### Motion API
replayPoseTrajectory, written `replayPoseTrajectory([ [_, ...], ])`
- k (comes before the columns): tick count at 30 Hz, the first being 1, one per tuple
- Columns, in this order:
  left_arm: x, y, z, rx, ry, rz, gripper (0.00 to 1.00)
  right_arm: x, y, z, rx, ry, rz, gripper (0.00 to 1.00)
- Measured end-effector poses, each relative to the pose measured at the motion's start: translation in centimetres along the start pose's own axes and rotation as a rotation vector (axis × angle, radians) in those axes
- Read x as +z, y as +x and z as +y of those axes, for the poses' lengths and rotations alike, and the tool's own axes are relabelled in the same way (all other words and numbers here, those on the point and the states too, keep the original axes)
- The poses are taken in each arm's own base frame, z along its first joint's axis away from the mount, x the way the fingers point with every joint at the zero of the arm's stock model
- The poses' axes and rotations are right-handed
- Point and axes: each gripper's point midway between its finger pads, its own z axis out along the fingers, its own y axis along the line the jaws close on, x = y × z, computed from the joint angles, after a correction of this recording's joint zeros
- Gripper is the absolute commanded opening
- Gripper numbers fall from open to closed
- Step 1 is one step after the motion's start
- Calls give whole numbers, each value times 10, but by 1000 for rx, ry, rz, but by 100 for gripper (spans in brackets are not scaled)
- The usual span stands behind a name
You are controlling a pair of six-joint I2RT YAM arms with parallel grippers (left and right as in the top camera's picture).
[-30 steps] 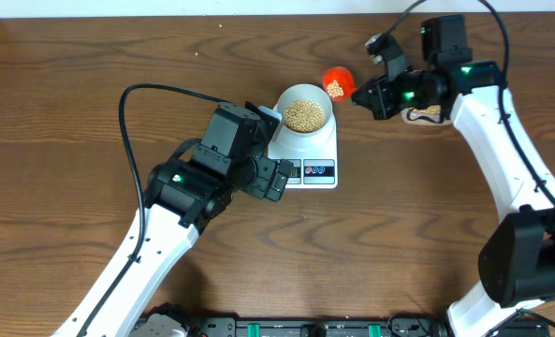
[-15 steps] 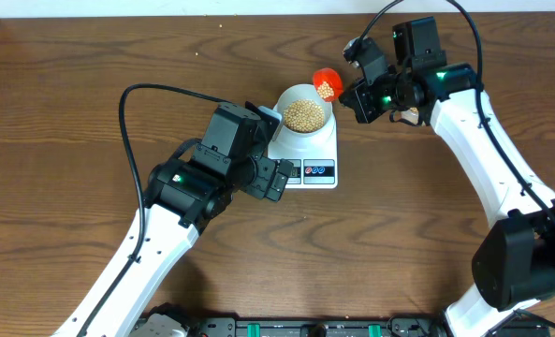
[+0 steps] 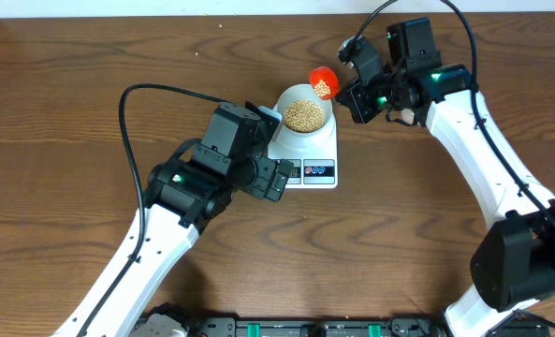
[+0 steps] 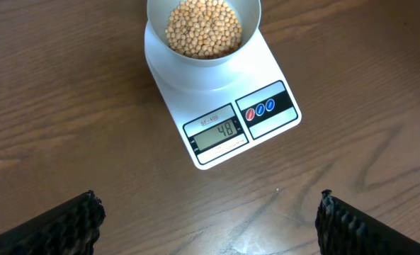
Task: Scoop item into bowl and weigh 50g on scale
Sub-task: 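Tilt the red scoop over the bowl to pour soybeans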
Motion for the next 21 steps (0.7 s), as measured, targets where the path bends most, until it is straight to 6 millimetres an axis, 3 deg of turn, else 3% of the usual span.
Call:
replayPoseTrajectory([
  [21,0,0,0,0,0,0,98,5,0,12,-124,-9,11,1],
])
